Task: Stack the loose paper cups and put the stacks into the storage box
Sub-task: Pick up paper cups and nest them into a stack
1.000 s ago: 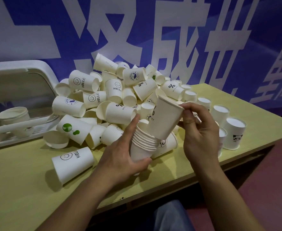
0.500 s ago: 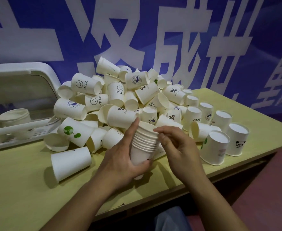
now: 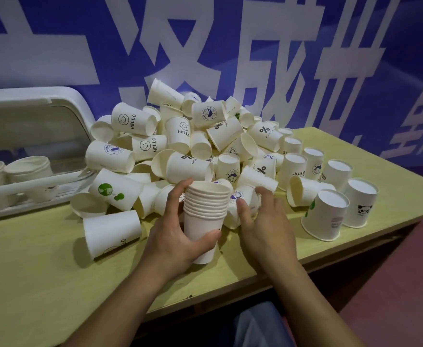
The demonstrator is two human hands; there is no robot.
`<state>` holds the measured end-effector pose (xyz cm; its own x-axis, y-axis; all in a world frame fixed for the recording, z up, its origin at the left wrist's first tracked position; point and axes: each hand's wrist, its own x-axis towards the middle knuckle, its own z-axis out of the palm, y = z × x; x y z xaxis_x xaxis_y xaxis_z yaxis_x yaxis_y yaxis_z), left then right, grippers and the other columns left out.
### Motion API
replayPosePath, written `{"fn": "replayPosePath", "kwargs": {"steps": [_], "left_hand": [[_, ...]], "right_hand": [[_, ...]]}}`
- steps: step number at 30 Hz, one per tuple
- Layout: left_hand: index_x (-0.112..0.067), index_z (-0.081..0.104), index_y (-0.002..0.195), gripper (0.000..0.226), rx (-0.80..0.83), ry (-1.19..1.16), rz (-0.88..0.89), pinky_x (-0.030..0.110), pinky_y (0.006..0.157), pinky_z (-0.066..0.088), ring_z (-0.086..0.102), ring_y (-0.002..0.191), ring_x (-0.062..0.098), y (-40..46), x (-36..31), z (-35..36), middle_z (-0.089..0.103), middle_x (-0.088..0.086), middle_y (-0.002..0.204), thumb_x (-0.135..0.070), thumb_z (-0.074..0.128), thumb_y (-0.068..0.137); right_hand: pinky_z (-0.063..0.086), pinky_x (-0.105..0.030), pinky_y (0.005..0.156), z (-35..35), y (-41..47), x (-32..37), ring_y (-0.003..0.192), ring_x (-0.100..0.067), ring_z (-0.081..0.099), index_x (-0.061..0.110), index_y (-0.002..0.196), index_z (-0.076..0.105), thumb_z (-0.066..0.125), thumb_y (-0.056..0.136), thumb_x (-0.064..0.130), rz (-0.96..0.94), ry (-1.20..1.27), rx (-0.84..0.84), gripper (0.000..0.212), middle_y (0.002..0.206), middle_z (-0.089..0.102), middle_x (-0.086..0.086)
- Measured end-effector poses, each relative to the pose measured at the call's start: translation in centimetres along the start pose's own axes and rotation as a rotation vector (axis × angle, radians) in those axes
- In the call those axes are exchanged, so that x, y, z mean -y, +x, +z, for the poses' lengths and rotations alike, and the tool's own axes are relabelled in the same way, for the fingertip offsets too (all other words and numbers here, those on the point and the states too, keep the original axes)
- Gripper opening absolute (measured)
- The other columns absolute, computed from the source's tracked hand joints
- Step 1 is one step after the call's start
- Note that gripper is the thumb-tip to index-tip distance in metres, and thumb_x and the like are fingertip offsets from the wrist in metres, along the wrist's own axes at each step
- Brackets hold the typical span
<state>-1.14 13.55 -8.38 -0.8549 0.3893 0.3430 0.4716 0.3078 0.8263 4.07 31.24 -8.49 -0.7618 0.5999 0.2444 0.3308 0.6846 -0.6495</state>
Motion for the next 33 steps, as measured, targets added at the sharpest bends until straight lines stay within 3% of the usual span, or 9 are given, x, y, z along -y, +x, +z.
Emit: {"fn": "replayPosePath", "kwargs": {"steps": [8,10,14,17,20,23,26,31,33], "left_hand": [[-0.076,0.018,0.132,0.103,-0.016,-0.063,-0.006,0.037,0.082,0.061,0.065,0.105,0.005,-0.4,0.9,0.2,0.056,-0.03,0.122,-0.036,0.089,0.068],[-0.074,0.018,0.134,0.104,-0.011,-0.071,-0.009,0.033,0.082,0.06,0.063,0.108,0.001,-0.2,0.9,0.1,0.056,-0.025,0.126,-0.037,0.089,0.068],[-0.069,0.02,0.138,0.103,0.017,-0.072,-0.001,0.01,0.072,0.051,0.053,0.1,-0.025,0.2,1.0,-0.1,0.05,-0.039,0.115,-0.035,0.089,0.069],[-0.07,0.02,0.137,0.103,0.032,-0.063,-0.011,0.012,0.074,0.05,0.054,0.096,-0.026,0.3,0.7,-0.3,0.052,-0.04,0.109,-0.033,0.089,0.07],[-0.074,0.018,0.135,0.103,0.055,-0.048,-0.012,0.016,0.075,0.053,0.06,0.097,-0.015,0.4,0.5,-0.3,0.05,-0.044,0.109,-0.037,0.089,0.07],[-0.073,0.015,0.138,0.105,0.088,-0.032,-0.007,0.017,0.072,0.054,0.059,0.099,-0.009,0.4,0.0,-0.4,0.043,-0.044,0.116,-0.039,0.088,0.071],[-0.077,0.014,0.132,0.107,0.09,-0.048,0.004,0.006,0.066,0.05,0.053,0.098,-0.025,0.2,-0.1,-0.6,0.044,-0.042,0.116,-0.036,0.09,0.07],[-0.08,-0.003,0.134,0.123,0.057,-0.039,-0.008,0.0,0.073,0.045,0.047,0.102,-0.031,-0.4,0.1,-1.5,0.042,-0.026,0.136,-0.041,0.091,0.066],[-0.078,-0.009,0.136,0.126,0.03,-0.022,-0.008,0.008,0.085,0.044,0.049,0.108,-0.021,-1.0,-0.1,-2.1,0.041,-0.024,0.136,-0.051,0.09,0.062]], "right_hand": [[0.039,-0.04,0.075,1.0,2.6,1.5,0.111,-0.033,0.058,0.029,0.146,0.023,0.05,0.084,0.071,0.069,-0.059,0.115,0.08,0.131,0.054,-0.008],[0.042,-0.038,0.074,0.6,2.8,1.2,0.104,-0.028,0.059,0.034,0.147,0.021,0.056,0.083,0.063,0.06,0.038,0.162,0.078,0.126,0.06,-0.002],[0.056,-0.042,0.076,-0.4,2.9,0.7,0.09,-0.019,0.065,0.042,0.147,0.019,0.066,0.084,0.04,0.025,0.287,0.214,0.078,0.114,0.062,0.005],[0.06,-0.033,0.066,-1.7,2.5,0.7,0.083,-0.011,0.068,0.046,0.145,0.023,0.07,0.085,0.021,0.002,0.605,0.031,0.08,0.105,0.06,0.009],[0.059,-0.032,0.076,-3.6,2.3,1.7,0.098,-0.013,0.067,0.053,0.142,0.026,0.071,0.085,0.022,-0.076,0.876,-0.095,0.079,0.119,0.062,0.0],[0.058,-0.03,0.078,-4.5,1.8,3.7,0.098,-0.006,0.067,0.055,0.139,0.025,0.071,0.087,0.021,-0.208,0.898,-0.028,0.077,0.118,0.061,0.004],[0.056,-0.02,0.072,-4.0,1.2,5.2,0.094,0.002,0.064,0.055,0.139,0.023,0.071,0.089,0.016,-0.299,0.832,0.093,0.08,0.118,0.058,0.006],[0.052,-0.015,0.077,-1.6,-0.1,5.5,0.101,0.003,0.063,0.049,0.14,0.029,0.066,0.091,0.015,-0.303,0.81,0.21,0.07,0.12,0.062,0.006],[0.05,-0.016,0.081,-0.9,-0.6,5.7,0.106,0.002,0.06,0.042,0.139,0.04,0.063,0.092,0.023,-0.312,0.809,0.237,0.055,0.122,0.062,0.011]]}}
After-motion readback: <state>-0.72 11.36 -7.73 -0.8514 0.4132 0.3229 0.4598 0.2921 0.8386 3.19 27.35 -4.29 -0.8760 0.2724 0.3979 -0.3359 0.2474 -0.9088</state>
